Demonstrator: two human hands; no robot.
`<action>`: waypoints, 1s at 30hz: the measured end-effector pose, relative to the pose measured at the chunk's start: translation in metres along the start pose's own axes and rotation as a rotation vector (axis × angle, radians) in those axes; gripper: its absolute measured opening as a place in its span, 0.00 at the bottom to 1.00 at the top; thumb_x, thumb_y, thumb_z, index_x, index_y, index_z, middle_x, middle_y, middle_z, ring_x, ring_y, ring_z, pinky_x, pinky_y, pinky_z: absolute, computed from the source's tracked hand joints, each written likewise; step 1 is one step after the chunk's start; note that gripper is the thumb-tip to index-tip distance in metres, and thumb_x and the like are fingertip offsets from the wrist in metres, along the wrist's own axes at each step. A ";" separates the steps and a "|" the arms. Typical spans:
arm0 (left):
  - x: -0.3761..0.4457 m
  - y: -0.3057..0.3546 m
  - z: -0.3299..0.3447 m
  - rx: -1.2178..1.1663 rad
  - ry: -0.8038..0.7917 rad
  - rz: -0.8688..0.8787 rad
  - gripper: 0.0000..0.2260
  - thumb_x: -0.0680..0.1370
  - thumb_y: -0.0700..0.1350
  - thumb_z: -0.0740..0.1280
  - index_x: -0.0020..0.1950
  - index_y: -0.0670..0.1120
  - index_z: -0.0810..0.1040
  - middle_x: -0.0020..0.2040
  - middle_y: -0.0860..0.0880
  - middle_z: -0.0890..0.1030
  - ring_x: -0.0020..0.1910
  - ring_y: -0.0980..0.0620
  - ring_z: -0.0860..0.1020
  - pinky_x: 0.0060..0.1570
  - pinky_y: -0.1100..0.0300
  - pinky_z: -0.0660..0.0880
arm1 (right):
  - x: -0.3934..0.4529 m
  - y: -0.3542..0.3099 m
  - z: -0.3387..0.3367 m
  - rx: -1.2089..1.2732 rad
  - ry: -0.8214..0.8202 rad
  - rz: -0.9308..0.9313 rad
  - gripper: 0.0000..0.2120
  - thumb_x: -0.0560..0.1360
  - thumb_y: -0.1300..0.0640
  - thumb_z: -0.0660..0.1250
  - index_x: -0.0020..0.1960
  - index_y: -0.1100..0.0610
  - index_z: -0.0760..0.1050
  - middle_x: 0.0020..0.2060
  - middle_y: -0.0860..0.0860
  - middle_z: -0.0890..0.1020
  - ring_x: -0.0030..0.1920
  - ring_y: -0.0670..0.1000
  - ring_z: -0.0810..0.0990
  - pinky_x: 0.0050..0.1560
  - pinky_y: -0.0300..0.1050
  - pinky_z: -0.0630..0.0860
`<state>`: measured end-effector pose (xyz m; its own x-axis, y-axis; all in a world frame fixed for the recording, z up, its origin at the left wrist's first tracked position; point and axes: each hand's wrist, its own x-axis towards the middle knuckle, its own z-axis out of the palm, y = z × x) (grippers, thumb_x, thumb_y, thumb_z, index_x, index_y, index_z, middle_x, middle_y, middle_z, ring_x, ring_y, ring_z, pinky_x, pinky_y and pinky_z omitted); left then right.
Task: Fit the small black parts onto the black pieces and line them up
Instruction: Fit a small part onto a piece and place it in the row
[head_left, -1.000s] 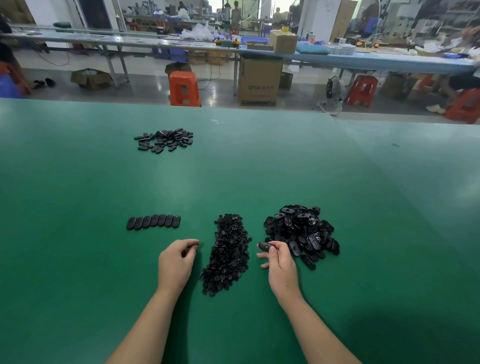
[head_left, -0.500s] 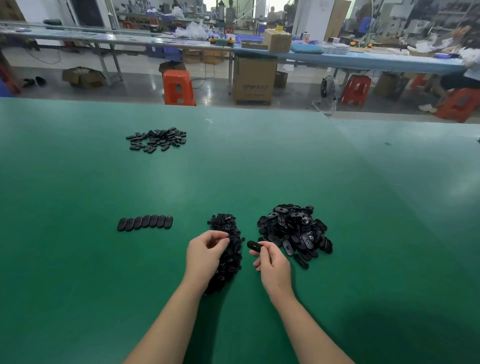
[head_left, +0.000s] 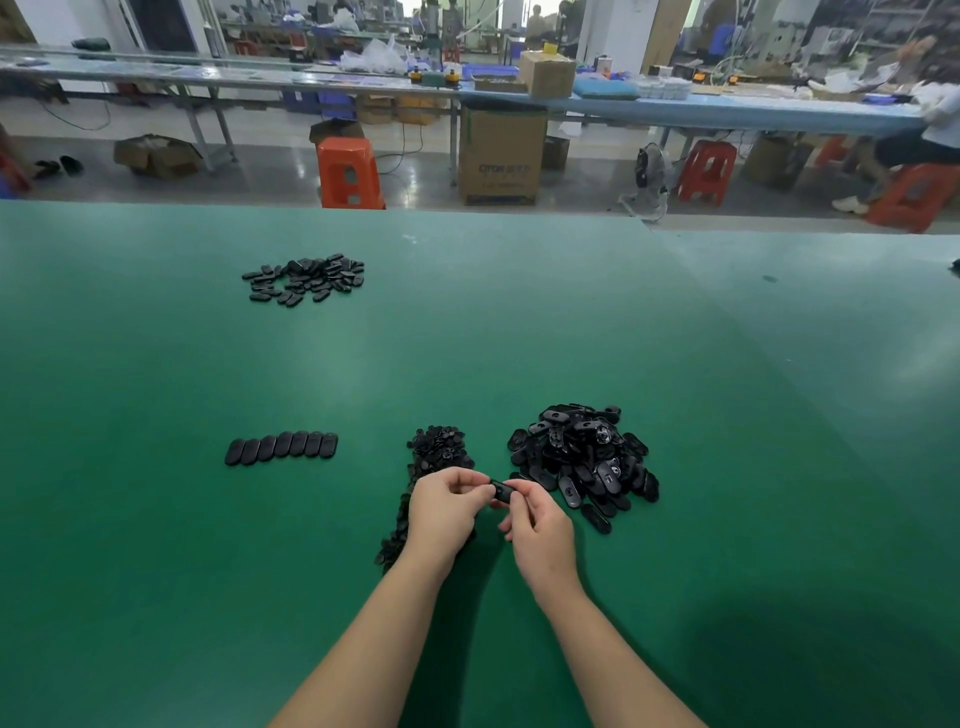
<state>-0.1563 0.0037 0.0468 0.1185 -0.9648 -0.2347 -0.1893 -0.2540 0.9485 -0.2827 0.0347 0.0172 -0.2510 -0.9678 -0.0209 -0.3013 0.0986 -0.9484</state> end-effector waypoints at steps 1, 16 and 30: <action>0.000 0.001 0.001 0.002 0.003 -0.009 0.04 0.73 0.40 0.76 0.42 0.48 0.84 0.35 0.53 0.85 0.31 0.62 0.80 0.32 0.69 0.72 | 0.000 0.000 0.000 -0.001 0.001 -0.003 0.13 0.83 0.58 0.62 0.51 0.39 0.76 0.34 0.42 0.84 0.35 0.42 0.81 0.38 0.34 0.75; -0.003 0.013 0.006 0.351 0.007 0.059 0.04 0.76 0.43 0.72 0.42 0.51 0.84 0.37 0.54 0.84 0.35 0.59 0.79 0.33 0.67 0.69 | 0.002 0.007 0.002 -0.032 -0.009 -0.030 0.11 0.82 0.59 0.64 0.55 0.45 0.81 0.45 0.41 0.86 0.44 0.45 0.85 0.50 0.50 0.82; -0.005 0.013 0.011 0.305 0.048 0.051 0.05 0.75 0.44 0.74 0.40 0.51 0.82 0.38 0.54 0.83 0.39 0.54 0.81 0.38 0.61 0.75 | 0.004 0.010 0.002 -0.015 -0.012 -0.029 0.11 0.82 0.59 0.64 0.55 0.43 0.78 0.47 0.42 0.86 0.46 0.47 0.85 0.52 0.51 0.82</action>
<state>-0.1700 0.0046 0.0582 0.1460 -0.9743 -0.1714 -0.4794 -0.2213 0.8492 -0.2846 0.0310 0.0074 -0.2306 -0.9730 0.0026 -0.3220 0.0738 -0.9439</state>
